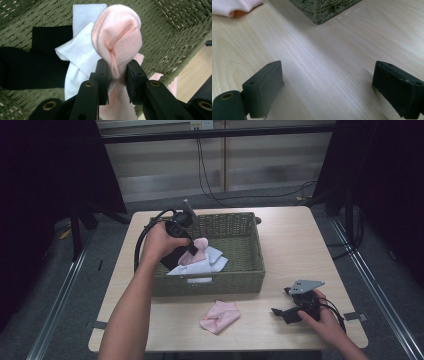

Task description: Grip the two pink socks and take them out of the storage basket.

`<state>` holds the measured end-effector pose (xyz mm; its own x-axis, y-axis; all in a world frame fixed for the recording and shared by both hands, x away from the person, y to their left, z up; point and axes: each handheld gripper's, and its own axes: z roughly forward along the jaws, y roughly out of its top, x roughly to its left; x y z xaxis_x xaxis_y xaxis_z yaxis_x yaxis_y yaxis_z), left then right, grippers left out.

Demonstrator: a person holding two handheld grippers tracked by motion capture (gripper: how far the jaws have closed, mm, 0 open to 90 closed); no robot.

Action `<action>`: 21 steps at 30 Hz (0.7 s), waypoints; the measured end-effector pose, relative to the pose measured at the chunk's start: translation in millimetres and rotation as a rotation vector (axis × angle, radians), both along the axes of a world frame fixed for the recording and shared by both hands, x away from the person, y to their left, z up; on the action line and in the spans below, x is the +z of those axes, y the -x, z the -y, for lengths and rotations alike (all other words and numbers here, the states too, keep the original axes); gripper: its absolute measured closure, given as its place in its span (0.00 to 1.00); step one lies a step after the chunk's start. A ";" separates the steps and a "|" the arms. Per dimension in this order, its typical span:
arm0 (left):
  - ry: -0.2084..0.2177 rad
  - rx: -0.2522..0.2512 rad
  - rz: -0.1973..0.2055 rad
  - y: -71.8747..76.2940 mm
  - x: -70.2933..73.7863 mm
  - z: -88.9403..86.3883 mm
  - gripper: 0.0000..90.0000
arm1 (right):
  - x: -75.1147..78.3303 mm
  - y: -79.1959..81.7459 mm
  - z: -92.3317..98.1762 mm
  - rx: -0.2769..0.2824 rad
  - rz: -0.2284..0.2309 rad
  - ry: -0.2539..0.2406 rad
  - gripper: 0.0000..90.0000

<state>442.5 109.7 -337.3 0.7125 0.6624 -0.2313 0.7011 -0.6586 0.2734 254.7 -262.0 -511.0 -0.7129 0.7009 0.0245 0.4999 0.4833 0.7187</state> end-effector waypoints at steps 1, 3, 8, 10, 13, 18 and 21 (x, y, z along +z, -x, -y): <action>-0.002 0.002 0.001 0.3 0.9 -0.4 0.82 | -0.1 -0.1 0.0 0.001 0.002 0.000 0.10; -0.002 0.003 -0.001 0.9 3.7 -1.9 0.82 | 0.0 0.0 0.0 0.000 0.000 0.000 0.10; 0.003 0.006 -0.003 3.3 7.7 -5.5 0.82 | 0.0 0.0 0.0 0.000 0.000 0.000 0.10; 0.011 0.007 -0.008 4.6 9.6 -6.7 0.82 | 0.0 0.0 0.0 0.000 0.000 0.000 0.10; 0.001 -0.004 -0.010 7.2 13.9 -7.1 0.82 | 0.0 0.0 0.0 0.000 0.000 0.000 0.10; 0.010 -0.005 -0.011 11.4 19.5 -9.0 0.82 | 0.0 0.0 0.0 0.000 0.000 0.000 0.10; 0.012 -0.005 -0.012 14.3 20.4 -9.1 0.82 | 0.0 0.0 0.0 0.000 0.000 0.000 0.10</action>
